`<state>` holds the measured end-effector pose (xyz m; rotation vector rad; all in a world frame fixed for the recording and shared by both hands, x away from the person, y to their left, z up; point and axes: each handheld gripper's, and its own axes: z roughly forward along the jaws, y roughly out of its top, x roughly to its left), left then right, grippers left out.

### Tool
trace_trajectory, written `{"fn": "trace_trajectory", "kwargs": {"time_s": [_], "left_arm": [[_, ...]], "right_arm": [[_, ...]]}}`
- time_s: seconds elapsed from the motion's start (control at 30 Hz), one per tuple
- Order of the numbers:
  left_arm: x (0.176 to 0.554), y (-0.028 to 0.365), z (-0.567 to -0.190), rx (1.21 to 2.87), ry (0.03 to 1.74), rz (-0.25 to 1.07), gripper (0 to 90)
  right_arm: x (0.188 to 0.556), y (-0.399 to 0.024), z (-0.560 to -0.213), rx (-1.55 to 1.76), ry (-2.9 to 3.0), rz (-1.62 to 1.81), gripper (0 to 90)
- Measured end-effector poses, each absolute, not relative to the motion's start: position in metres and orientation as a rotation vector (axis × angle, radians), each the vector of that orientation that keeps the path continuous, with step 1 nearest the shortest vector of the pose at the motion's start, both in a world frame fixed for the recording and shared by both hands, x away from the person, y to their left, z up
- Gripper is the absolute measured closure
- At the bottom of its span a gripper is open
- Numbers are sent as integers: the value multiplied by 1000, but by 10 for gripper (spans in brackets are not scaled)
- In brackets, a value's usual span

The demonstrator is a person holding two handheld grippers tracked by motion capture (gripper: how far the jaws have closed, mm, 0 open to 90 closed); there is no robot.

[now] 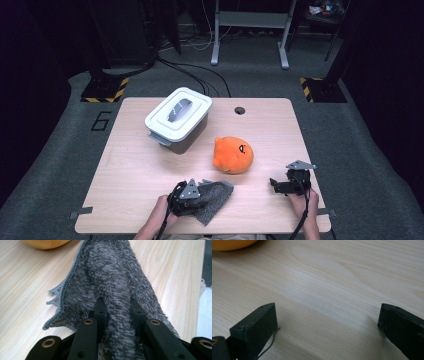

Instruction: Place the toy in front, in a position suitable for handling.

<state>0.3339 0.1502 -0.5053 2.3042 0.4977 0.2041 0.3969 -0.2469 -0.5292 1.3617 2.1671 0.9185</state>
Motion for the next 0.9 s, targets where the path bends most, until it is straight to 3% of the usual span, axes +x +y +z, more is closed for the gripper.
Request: {"fn": "trace_trajectory", "kwargs": {"time_s": [0.9], "left_arm": [[349, 74, -513, 2324, 302, 86, 711]], "right_arm": [[397, -247, -529, 1372, 2158, 912, 15]]}}
